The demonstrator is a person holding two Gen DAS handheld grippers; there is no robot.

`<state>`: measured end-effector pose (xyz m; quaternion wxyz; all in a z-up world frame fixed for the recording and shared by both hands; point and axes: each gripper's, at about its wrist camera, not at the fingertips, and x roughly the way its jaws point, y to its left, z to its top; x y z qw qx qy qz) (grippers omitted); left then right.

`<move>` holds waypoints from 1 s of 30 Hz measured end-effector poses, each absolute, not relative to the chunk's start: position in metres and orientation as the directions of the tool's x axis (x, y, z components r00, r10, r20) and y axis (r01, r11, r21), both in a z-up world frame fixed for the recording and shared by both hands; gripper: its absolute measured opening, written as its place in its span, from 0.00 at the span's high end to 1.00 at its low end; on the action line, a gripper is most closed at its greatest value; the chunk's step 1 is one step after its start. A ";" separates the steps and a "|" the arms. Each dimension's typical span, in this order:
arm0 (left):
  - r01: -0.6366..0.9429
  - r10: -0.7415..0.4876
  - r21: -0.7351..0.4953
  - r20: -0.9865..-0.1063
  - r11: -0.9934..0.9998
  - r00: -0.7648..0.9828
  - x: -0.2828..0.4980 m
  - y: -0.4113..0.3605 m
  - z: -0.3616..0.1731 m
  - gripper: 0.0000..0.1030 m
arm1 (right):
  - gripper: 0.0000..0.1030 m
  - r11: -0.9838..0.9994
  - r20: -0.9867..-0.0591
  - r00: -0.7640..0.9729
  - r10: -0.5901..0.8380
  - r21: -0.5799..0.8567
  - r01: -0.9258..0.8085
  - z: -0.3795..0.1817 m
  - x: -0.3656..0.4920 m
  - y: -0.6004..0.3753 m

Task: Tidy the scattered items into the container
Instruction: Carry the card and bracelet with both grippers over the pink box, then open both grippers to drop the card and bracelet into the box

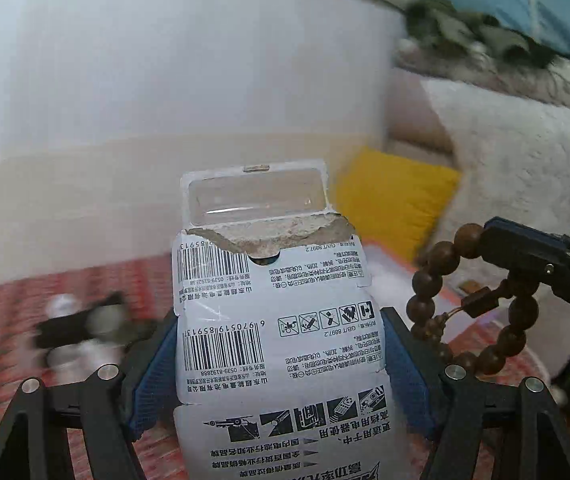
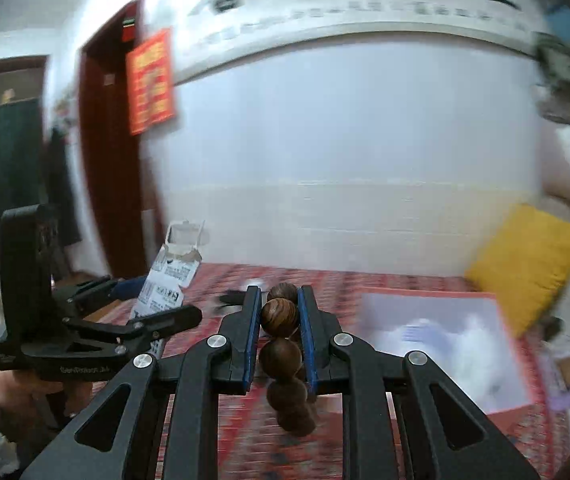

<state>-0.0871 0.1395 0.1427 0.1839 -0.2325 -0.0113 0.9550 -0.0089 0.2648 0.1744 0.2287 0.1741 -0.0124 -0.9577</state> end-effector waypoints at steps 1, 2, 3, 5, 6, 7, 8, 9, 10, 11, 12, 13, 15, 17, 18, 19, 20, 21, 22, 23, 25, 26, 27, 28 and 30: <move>-0.368 0.377 -0.112 -0.450 -0.923 -0.810 -0.103 0.153 0.141 0.24 | 0.81 -0.911 -0.331 -0.850 -0.410 0.109 0.397 0.172 -0.019 0.283; -0.375 0.379 -0.105 -0.461 -0.921 -0.802 -0.118 0.164 0.137 0.24 | 0.81 -0.921 -0.338 -0.857 -0.389 0.116 0.372 0.168 -0.030 0.296; -0.383 0.382 -0.100 -0.474 -0.918 -0.793 -0.133 0.176 0.132 0.24 | 0.81 -0.930 -0.344 -0.864 -0.368 0.123 0.347 0.164 -0.040 0.309; -0.401 0.394 -0.105 -0.514 -0.910 -0.761 -0.164 0.201 0.117 0.24 | 0.81 -0.942 -0.366 -0.869 -0.334 0.144 0.302 0.153 -0.066 0.334; -0.409 0.399 -0.107 -0.536 -0.906 -0.744 -0.180 0.213 0.109 0.23 | 0.81 -0.947 -0.379 -0.868 -0.321 0.156 0.281 0.145 -0.080 0.346; -0.416 0.398 -0.106 -0.566 -0.903 -0.721 -0.194 0.223 0.097 0.23 | 0.81 -0.950 -0.393 -0.866 -0.310 0.167 0.264 0.137 -0.093 0.357; -0.421 0.396 -0.106 -0.596 -0.901 -0.699 -0.209 0.232 0.085 0.22 | 0.81 -0.953 -0.407 -0.863 -0.299 0.179 0.246 0.129 -0.106 0.367; -0.415 0.389 -0.112 -0.624 -0.903 -0.678 -0.222 0.239 0.075 0.21 | 0.81 -0.954 -0.428 -0.856 -0.291 0.197 0.226 0.116 -0.121 0.378; -0.410 0.379 -0.111 -0.647 -0.905 -0.662 -0.230 0.242 0.067 0.20 | 0.81 -0.955 -0.448 -0.848 -0.283 0.214 0.205 0.103 -0.136 0.389; -0.404 0.367 -0.107 -0.666 -0.908 -0.649 -0.236 0.246 0.061 0.18 | 0.81 -0.955 -0.467 -0.838 -0.280 0.226 0.193 0.093 -0.148 0.398; -0.399 0.357 -0.104 -0.681 -0.911 -0.640 -0.242 0.250 0.056 0.17 | 0.80 -0.953 -0.494 -0.821 -0.286 0.235 0.191 0.081 -0.161 0.402; -0.393 0.353 -0.102 -0.679 -0.914 -0.644 -0.242 0.249 0.054 0.16 | 0.79 -0.951 -0.516 -0.805 -0.293 0.244 0.189 0.070 -0.173 0.406; -0.388 0.350 -0.099 -0.668 -0.916 -0.657 -0.244 0.249 0.056 0.10 | 0.55 -0.945 -0.504 -0.809 -0.302 0.267 0.187 0.064 -0.177 0.411; -0.374 0.346 -0.101 -0.652 -0.922 -0.675 -0.245 0.247 0.062 0.08 | 0.35 -0.939 -0.492 -0.813 -0.312 0.289 0.185 0.059 -0.181 0.416; -0.365 0.342 -0.105 -0.648 -0.925 -0.680 -0.245 0.243 0.065 0.08 | 0.34 -0.936 -0.486 -0.815 -0.316 0.300 0.184 0.056 -0.183 0.418; -0.357 0.339 -0.109 -0.644 -0.928 -0.686 -0.245 0.239 0.067 0.08 | 0.34 -0.932 -0.480 -0.817 -0.321 0.311 0.184 0.053 -0.184 0.421; -0.347 0.335 -0.113 -0.641 -0.931 -0.691 -0.244 0.235 0.069 0.08 | 0.34 -0.929 -0.474 -0.819 -0.325 0.322 0.183 0.050 -0.186 0.423; -0.337 0.328 -0.114 -0.640 -0.935 -0.695 -0.238 0.228 0.071 0.08 | 0.34 -0.927 -0.471 -0.820 -0.325 0.329 0.178 0.051 -0.184 0.421; -0.326 0.321 -0.115 -0.639 -0.938 -0.700 -0.233 0.220 0.072 0.08 | 0.34 -0.926 -0.467 -0.822 -0.324 0.335 0.175 0.052 -0.183 0.421; -0.315 0.314 -0.116 -0.638 -0.942 -0.704 -0.227 0.213 0.073 0.08 | 0.34 -0.925 -0.465 -0.823 -0.328 0.334 0.180 0.054 -0.181 0.419; -0.290 0.301 -0.125 -0.639 -0.949 -0.708 -0.218 0.194 0.071 0.08 | 0.34 -0.926 -0.462 -0.822 -0.333 0.327 0.192 0.059 -0.170 0.405; -0.275 0.295 -0.133 -0.640 -0.952 -0.710 -0.210 0.182 0.070 0.08 | 0.32 -0.926 -0.462 -0.821 -0.335 0.320 0.198 0.062 -0.163 0.395; -0.252 0.282 -0.141 -0.644 -0.958 -0.712 -0.199 0.168 0.067 0.08 | 0.30 -0.926 -0.461 -0.819 -0.343 0.315 0.210 0.065 -0.159 0.384; -0.230 0.268 -0.144 -0.649 -0.962 -0.712 -0.190 0.156 0.064 0.08 | 0.29 -0.922 -0.460 -0.813 -0.356 0.313 0.227 0.067 -0.153 0.373; -0.187 0.239 -0.149 -0.659 -0.971 -0.713 -0.171 0.131 0.057 0.07 | 0.26 -0.915 -0.460 -0.801 -0.383 0.307 0.261 0.071 -0.141 0.350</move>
